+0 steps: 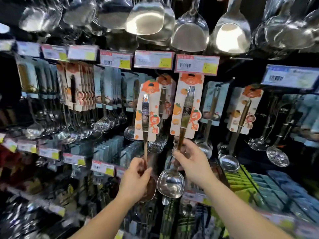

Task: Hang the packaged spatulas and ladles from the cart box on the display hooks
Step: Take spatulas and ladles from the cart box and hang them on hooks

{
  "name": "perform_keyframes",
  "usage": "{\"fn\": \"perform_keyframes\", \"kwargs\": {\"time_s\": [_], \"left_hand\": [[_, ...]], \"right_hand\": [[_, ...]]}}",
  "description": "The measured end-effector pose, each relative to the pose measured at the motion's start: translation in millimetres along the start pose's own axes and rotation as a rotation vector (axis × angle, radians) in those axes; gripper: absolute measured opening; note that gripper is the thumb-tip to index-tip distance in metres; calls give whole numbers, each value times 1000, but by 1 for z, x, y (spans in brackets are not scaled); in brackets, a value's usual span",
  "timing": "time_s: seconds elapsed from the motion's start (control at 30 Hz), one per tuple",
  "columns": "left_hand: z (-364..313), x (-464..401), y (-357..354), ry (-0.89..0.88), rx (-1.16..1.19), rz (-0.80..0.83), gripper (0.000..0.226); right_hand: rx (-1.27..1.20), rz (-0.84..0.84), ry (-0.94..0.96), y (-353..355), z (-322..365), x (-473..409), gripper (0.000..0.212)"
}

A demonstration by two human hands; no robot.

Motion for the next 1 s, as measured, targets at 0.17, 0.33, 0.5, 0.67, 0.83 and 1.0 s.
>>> {"fn": "perform_keyframes", "kwargs": {"time_s": [0.17,0.33,0.5,0.67,0.83,1.0], "left_hand": [[1,-7,-4,-20,49,42,8],[0,-11,-1,-44,59,57,11],[0,-17,3,-40,57,78,13],[-11,-18,-3,-50,53,113,14],[-23,-15,-14,-64,103,152,13],[-29,-19,-25,-91,91,163,13]], "right_hand": [[53,-13,-10,4,-3,-3,29],[-40,-32,-69,3,-7,-5,38],[14,-22,-113,5,-16,-14,36],[75,-67,-201,14,-28,-34,47],[239,-210,-309,32,-39,-38,60],[259,-216,-272,21,-27,-14,34]]}}
Point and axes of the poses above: each hand's wrist, its own x-axis away from the middle knuckle, its own y-axis out of the back of the hand, z = x × y, the point moved 6 cm from there along -x, towards the middle knuckle, and after that the axes turned 15 degrees about y, right-handed, at the moved point
